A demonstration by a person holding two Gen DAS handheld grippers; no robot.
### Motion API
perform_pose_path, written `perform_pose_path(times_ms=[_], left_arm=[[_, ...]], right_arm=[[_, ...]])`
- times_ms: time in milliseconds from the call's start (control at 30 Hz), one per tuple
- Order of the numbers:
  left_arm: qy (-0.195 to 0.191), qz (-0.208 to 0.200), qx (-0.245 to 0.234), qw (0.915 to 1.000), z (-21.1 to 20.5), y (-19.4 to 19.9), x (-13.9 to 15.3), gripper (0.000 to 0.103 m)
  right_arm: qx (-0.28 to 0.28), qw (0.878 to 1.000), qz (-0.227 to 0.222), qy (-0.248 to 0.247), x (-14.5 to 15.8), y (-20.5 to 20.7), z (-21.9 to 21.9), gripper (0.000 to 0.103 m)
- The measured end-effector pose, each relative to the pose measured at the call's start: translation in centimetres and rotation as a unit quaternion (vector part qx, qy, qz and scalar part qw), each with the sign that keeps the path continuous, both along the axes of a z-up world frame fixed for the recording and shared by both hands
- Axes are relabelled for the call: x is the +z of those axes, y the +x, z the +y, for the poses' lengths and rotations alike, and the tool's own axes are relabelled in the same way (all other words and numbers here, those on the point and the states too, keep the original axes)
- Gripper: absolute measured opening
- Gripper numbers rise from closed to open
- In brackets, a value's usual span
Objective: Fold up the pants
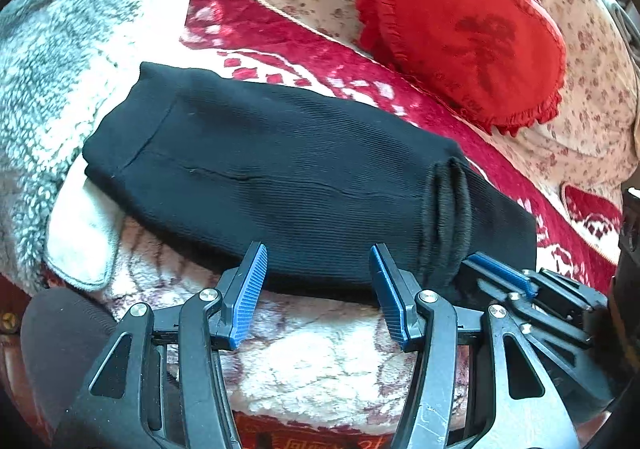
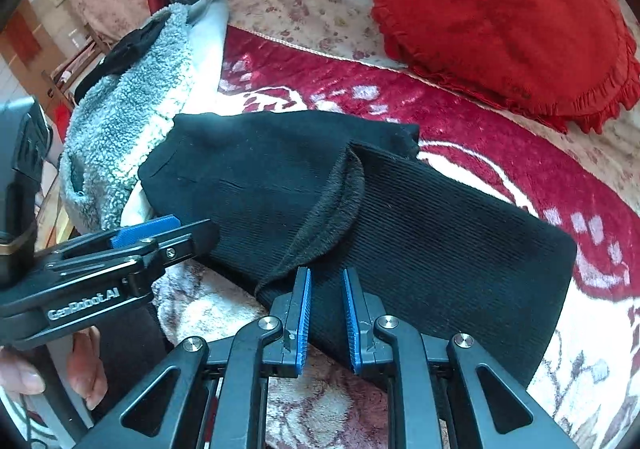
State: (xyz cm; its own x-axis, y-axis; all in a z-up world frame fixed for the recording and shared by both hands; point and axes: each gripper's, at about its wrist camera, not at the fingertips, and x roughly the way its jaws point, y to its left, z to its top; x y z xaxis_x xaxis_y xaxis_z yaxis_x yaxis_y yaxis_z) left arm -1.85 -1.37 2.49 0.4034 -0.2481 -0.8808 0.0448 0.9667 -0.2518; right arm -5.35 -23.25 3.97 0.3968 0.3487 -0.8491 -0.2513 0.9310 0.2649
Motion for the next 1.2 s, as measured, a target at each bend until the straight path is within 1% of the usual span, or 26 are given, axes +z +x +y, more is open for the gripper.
perform_pose_path(times_ms=[67, 133, 200, 233, 333, 433, 600, 767, 967, 1067, 1133, 1200], left_arm=[[-0.010, 0.006, 0.009, 0.9999, 0.7, 0.0, 0.0, 0.053], [-0.019, 0.012, 0.018, 0.9996, 1.5, 0.2, -0.1, 0.053], [-0.029, 0.019, 0.030, 0.9990, 2.4, 0.3, -0.3, 0.058], [-0.032, 0.022, 0.036, 0.9986, 2.9, 0.4, -0.4, 0.062], [-0.029, 0.026, 0.049, 0.9981, 3.8, 0.5, -0.6, 0.062], [-0.029, 0.030, 0.057, 0.9975, 4.4, 0.5, -0.9, 0.062], [-0.036, 0.038, 0.064, 0.9966, 5.2, 0.6, -1.4, 0.062], [-0.045, 0.037, 0.076, 0.9954, 6.3, 0.6, -1.2, 0.062], [-0.051, 0.039, 0.090, 0.9939, 7.8, 0.8, -1.2, 0.062], [-0.066, 0.045, 0.100, 0.9918, 8.6, 0.6, -1.4, 0.062], [-0.077, 0.050, 0.105, 0.9903, 9.1, 0.6, -1.6, 0.066], [-0.076, 0.050, 0.108, 0.9900, 9.3, 0.6, -1.7, 0.066]], right_arm=[[0.001, 1.000, -0.005, 0.006, 0.6, 0.4, 0.1, 0.016], [0.005, 1.000, -0.013, 0.009, 1.3, 1.0, 0.6, 0.020], [0.009, 1.000, -0.019, 0.013, 1.7, 1.8, 1.2, 0.029], [0.013, 1.000, -0.021, 0.017, 1.8, 2.3, 1.6, 0.029], [0.020, 0.999, -0.016, 0.034, 1.8, 3.5, 2.8, 0.030], [0.028, 0.999, -0.011, 0.038, 1.6, 4.2, 3.9, 0.030], [0.039, 0.999, -0.007, 0.028, 1.2, 4.8, 5.3, 0.032], [0.032, 0.999, -0.010, -0.004, 0.7, 5.2, 5.8, 0.032], [0.035, 0.999, -0.007, -0.009, 0.4, 5.6, 5.9, 0.032], [0.040, 0.999, -0.007, -0.008, 0.4, 5.8, 6.1, 0.032], [0.042, 0.999, -0.008, -0.009, 0.5, 6.0, 6.4, 0.032], [0.043, 0.999, -0.008, -0.010, 0.4, 6.3, 6.6, 0.034]])
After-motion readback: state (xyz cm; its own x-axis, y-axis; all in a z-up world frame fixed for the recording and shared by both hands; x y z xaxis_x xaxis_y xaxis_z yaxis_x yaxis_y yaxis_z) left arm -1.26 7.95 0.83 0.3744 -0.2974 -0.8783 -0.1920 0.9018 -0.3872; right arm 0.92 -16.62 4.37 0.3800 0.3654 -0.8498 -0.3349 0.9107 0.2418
